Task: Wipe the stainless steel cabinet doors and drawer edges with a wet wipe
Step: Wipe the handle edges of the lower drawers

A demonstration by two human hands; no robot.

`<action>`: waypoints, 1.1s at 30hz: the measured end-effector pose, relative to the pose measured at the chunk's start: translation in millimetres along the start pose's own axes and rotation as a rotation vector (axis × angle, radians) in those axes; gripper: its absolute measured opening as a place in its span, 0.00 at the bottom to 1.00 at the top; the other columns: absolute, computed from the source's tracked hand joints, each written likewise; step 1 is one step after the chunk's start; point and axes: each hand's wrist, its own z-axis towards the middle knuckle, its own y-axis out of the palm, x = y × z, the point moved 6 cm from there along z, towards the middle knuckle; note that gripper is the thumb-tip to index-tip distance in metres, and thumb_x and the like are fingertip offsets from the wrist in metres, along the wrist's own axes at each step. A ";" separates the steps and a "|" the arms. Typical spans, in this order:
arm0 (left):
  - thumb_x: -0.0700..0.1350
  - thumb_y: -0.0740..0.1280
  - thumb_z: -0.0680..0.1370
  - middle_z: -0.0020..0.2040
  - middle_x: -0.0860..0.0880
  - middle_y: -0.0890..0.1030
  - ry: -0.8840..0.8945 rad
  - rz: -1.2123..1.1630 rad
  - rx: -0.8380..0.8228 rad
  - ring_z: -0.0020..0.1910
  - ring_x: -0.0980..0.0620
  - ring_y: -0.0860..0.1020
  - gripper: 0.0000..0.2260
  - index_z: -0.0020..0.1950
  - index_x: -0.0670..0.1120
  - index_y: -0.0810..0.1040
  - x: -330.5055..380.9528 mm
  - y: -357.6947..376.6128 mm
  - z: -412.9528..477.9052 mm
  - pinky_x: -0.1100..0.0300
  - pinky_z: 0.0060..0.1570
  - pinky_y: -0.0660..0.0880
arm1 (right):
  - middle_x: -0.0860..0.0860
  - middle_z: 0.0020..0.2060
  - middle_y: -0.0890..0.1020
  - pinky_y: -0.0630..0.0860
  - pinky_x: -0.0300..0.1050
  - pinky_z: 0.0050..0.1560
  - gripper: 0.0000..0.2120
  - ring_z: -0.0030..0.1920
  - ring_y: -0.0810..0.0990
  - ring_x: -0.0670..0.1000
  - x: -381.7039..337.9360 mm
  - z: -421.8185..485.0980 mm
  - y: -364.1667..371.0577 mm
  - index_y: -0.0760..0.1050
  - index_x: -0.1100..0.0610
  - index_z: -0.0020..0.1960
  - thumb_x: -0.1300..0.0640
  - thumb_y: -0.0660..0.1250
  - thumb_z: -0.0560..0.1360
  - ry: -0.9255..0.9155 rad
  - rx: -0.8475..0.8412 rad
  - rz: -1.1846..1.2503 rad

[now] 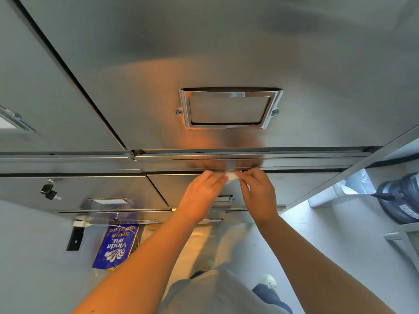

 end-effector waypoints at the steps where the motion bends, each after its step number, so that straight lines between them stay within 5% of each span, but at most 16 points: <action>1: 0.29 0.78 0.58 0.52 0.41 0.82 -0.010 0.004 -0.012 0.49 0.44 0.81 0.26 0.55 0.36 0.81 1.1 3.1 0.1 0.56 0.46 0.79 | 0.53 0.42 0.80 0.72 0.35 0.45 0.10 0.41 0.79 0.51 1.4 0.3 1.0 0.82 0.59 0.52 0.63 0.73 0.70 0.012 -0.013 0.003; 5: 0.29 0.76 0.60 0.54 0.40 0.81 -0.044 0.028 -0.017 0.52 0.42 0.80 0.25 0.57 0.34 0.79 5.7 12.3 1.1 0.54 0.52 0.77 | 0.52 0.45 0.79 0.77 0.41 0.44 0.10 0.43 0.75 0.46 4.1 1.0 1.3 0.80 0.57 0.54 0.62 0.70 0.73 0.076 -0.078 0.018; 9: 0.34 0.75 0.64 0.59 0.39 0.79 -0.084 0.065 -0.062 0.58 0.42 0.78 0.27 0.62 0.35 0.77 9.4 21.0 -5.9 0.49 0.60 0.73 | 0.61 0.52 0.80 0.77 0.51 0.49 0.21 0.52 0.80 0.61 -10.2 -13.3 -0.3 0.77 0.62 0.60 0.67 0.73 0.66 -0.044 -0.137 -0.166; 13: 0.36 0.74 0.66 0.65 0.42 0.75 -0.155 0.083 -0.081 0.65 0.43 0.73 0.31 0.69 0.38 0.71 8.2 24.4 -9.3 0.49 0.67 0.65 | 0.63 0.59 0.78 0.75 0.57 0.57 0.27 0.58 0.78 0.63 -26.4 -24.0 2.1 0.74 0.66 0.63 0.70 0.74 0.64 -0.149 -0.206 -0.177; 18: 0.43 0.64 0.76 0.75 0.45 0.59 -0.205 0.268 -0.211 0.75 0.46 0.55 0.33 0.77 0.42 0.52 0.8 37.3 -15.9 0.51 0.72 0.41 | 0.61 0.60 0.78 0.70 0.55 0.61 0.32 0.59 0.78 0.60 -38.7 -18.2 9.5 0.73 0.67 0.63 0.70 0.77 0.60 -0.155 -0.301 -0.230; 20: 0.45 0.62 0.77 0.76 0.45 0.54 -0.232 0.313 -0.230 0.75 0.46 0.50 0.34 0.77 0.42 0.46 -4.0 41.3 -20.0 0.50 0.72 0.39 | 0.61 0.60 0.78 0.66 0.53 0.63 0.32 0.59 0.78 0.60 -44.3 -16.3 13.4 0.73 0.67 0.63 0.70 0.76 0.60 -0.165 -0.325 -0.239; 24: 0.46 0.60 0.78 0.76 0.43 0.51 -0.264 0.372 -0.233 0.76 0.45 0.48 0.35 0.77 0.41 0.42 -16.4 36.4 -31.5 0.49 0.72 0.40 | 0.59 0.70 0.68 0.50 0.48 0.72 0.30 0.70 0.66 0.58 -58.5 -14.7 25.4 0.62 0.64 0.72 0.68 0.64 0.71 -0.194 -0.433 -0.190; 27: 0.44 0.59 0.77 0.76 0.42 0.54 -0.299 0.383 -0.233 0.75 0.44 0.50 0.33 0.77 0.40 0.44 -33.7 27.0 -47.1 0.48 0.73 0.44 | 0.59 0.73 0.61 0.46 0.47 0.75 0.31 0.74 0.58 0.57 -78.4 -12.4 39.8 0.55 0.63 0.75 0.67 0.60 0.73 -0.278 -0.519 -0.170; 31: 0.38 0.72 0.65 0.67 0.37 0.71 -0.356 0.349 -0.182 0.68 0.38 0.68 0.34 0.70 0.35 0.67 -66.3 0.8 -70.7 0.44 0.67 0.65 | 0.55 0.76 0.51 0.42 0.46 0.75 0.34 0.76 0.48 0.52 -118.0 -9.5 70.2 0.46 0.61 0.77 0.62 0.58 0.75 -0.415 -0.608 -0.226; 33: 0.36 0.74 0.61 0.66 0.36 0.73 -0.398 0.339 -0.171 0.66 0.37 0.70 0.35 0.67 0.35 0.70 -82.6 -8.8 -83.6 0.43 0.64 0.68 | 0.56 0.76 0.49 0.40 0.47 0.75 0.34 0.76 0.46 0.53 -137.7 -8.2 84.6 0.44 0.61 0.77 0.61 0.58 0.76 -0.446 -0.632 -0.227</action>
